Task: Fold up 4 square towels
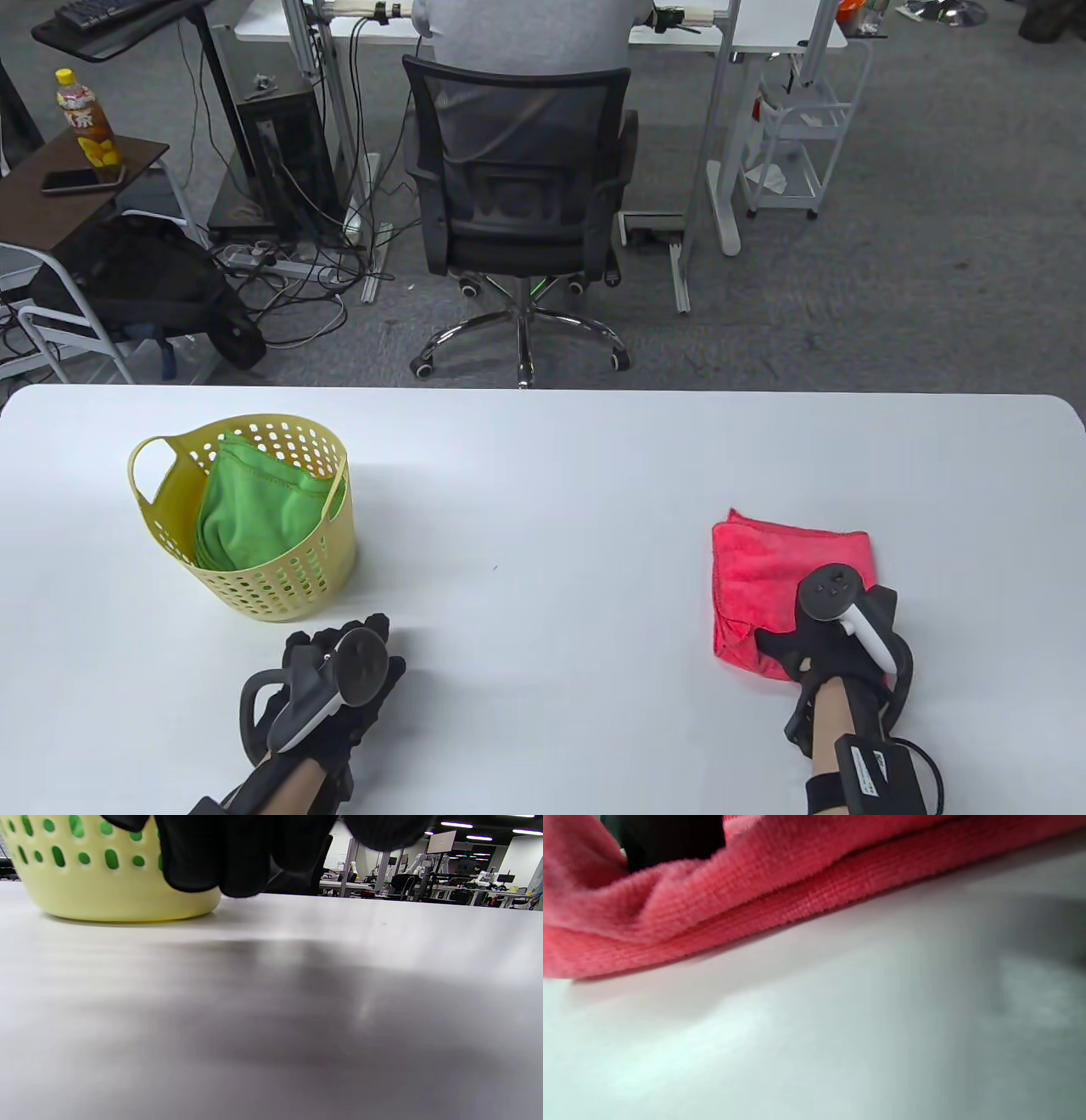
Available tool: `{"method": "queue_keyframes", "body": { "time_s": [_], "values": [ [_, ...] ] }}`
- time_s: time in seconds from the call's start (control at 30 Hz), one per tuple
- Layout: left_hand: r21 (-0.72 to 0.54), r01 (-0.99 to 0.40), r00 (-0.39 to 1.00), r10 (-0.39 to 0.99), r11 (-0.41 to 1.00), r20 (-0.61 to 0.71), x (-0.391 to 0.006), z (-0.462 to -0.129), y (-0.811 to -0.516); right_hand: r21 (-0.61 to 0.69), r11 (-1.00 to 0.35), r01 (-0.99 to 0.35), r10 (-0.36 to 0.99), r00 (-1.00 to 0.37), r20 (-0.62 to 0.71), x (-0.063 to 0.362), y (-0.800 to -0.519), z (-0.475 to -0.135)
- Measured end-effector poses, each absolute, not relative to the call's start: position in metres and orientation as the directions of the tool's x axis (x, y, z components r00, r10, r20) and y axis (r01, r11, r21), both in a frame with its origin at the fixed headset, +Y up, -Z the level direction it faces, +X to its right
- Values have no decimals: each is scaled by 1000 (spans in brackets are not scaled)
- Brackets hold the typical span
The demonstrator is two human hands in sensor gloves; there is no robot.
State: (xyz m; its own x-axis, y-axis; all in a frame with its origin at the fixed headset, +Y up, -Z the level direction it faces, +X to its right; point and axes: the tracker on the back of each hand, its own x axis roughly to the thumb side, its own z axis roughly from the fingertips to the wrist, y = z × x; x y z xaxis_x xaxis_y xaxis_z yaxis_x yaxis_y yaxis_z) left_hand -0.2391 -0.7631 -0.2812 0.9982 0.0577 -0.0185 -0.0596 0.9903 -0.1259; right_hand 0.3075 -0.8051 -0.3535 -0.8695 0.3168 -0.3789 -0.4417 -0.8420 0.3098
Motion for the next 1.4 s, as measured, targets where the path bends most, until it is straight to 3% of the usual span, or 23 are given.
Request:
{"method": "queue_keyframes", "body": {
  "time_s": [0.53,0.8,1.0,1.1,1.2,1.4],
  "values": [
    [-142,-46,999,44,989,-16,-237,-280,-764,257,-827,-500,368,-827,-425,355,-808,-343],
    [-144,-38,999,36,989,-18,-237,-281,-763,263,-834,-486,350,-833,-429,345,-798,-344],
    [-117,-41,999,42,992,6,-234,-276,-755,74,-892,-446,431,-888,-159,288,-744,-348],
    [-78,-66,997,69,995,29,-231,-271,-739,-27,-911,-412,412,-911,9,249,-726,-345],
    [2,-124,992,124,992,35,-236,-263,-712,-41,-911,-409,403,-908,111,223,-717,-341],
    [182,-276,951,296,944,-93,-271,-254,-631,-35,-905,-424,414,-895,165,209,-711,-338]
  ]
}}
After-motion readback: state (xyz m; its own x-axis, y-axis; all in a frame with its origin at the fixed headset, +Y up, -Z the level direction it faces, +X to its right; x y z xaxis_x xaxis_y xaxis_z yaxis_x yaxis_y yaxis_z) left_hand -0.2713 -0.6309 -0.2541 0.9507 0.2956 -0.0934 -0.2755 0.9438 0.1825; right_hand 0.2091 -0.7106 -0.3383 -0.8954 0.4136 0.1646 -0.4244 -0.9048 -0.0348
